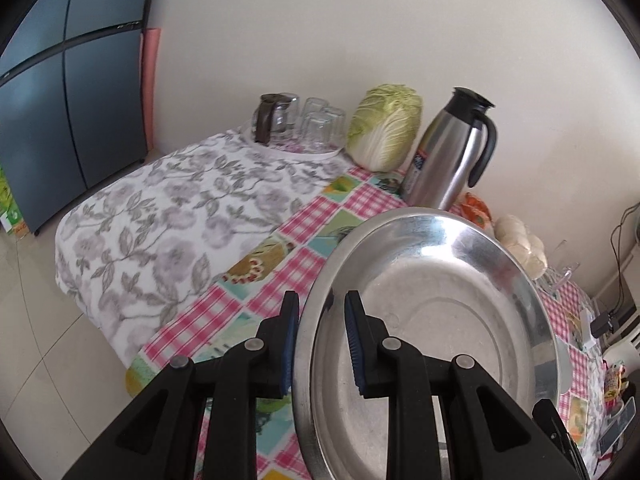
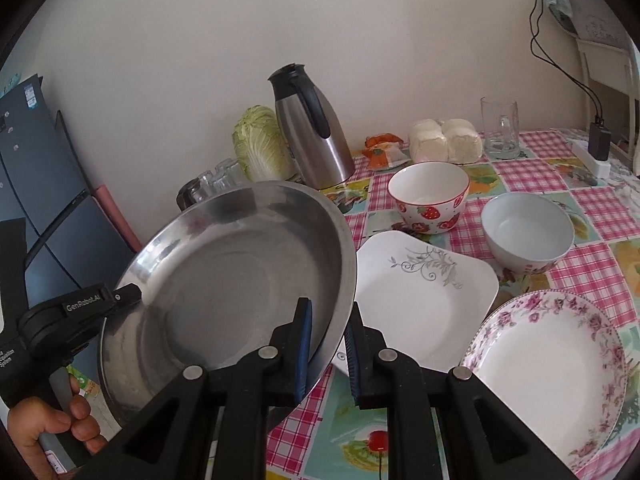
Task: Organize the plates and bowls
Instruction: 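Lift the steel basin with the left gripper and carry it across the table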
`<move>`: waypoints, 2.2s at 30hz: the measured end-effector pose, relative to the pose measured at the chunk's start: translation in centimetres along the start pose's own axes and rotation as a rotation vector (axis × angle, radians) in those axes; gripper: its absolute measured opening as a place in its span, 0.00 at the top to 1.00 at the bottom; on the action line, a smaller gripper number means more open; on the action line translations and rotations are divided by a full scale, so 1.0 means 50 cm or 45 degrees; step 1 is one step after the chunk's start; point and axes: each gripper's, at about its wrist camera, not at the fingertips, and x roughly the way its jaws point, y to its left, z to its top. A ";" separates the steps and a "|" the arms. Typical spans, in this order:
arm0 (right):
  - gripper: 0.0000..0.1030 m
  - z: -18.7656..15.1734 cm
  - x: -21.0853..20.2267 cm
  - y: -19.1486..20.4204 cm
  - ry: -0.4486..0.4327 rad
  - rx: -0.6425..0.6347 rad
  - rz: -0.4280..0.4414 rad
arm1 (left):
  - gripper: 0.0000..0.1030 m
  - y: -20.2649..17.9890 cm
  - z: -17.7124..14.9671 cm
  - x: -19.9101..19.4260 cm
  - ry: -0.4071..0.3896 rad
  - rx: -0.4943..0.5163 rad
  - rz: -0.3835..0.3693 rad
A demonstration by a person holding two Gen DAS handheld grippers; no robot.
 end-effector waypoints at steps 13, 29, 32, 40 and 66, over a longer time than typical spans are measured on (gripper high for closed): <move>0.84 0.048 -0.081 -0.106 -0.177 0.093 -0.093 | 0.77 -0.170 0.008 -0.012 -0.021 0.135 -0.120; 0.83 0.068 -0.113 -0.233 -0.230 0.252 -0.203 | 0.77 -0.311 -0.031 0.023 0.022 0.272 -0.225; 0.83 0.064 -0.105 -0.247 -0.217 0.265 -0.214 | 0.77 -0.309 -0.045 0.047 0.070 0.272 -0.223; 0.83 0.039 -0.047 -0.250 -0.091 0.247 -0.238 | 0.77 -0.274 -0.074 0.109 0.191 0.244 -0.158; 0.82 -0.020 0.066 -0.212 0.100 0.095 -0.349 | 0.77 -0.214 -0.116 0.205 0.302 0.187 -0.060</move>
